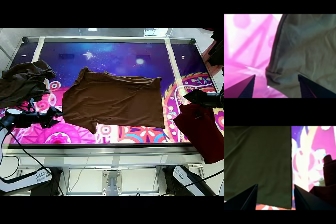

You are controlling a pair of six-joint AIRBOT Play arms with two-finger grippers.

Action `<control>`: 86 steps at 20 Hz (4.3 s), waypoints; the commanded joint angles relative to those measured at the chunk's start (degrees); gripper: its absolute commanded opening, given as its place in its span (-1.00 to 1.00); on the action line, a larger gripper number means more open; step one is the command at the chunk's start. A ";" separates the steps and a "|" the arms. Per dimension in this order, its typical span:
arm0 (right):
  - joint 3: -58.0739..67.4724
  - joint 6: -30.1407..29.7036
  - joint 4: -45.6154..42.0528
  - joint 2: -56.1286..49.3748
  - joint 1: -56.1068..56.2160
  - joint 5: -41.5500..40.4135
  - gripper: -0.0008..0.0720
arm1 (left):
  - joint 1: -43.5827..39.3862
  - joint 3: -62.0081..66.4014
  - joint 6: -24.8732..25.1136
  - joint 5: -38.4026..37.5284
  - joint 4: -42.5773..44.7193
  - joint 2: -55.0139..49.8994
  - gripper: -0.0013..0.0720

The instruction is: Fold the shirts.

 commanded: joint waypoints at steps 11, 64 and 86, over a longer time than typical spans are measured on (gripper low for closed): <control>-4.55 0.44 -1.27 0.04 -0.04 9.90 0.43 | -8.61 1.92 1.25 4.28 -4.76 -5.18 -0.92; 28.74 -3.04 29.97 26.01 -17.07 -8.61 -0.90 | -5.09 57.92 -1.99 -2.62 15.85 38.56 -0.93; 13.92 -3.23 9.94 -25.31 18.97 -23.76 -0.90 | -16.52 56.13 -9.53 -0.13 29.59 -20.37 -0.92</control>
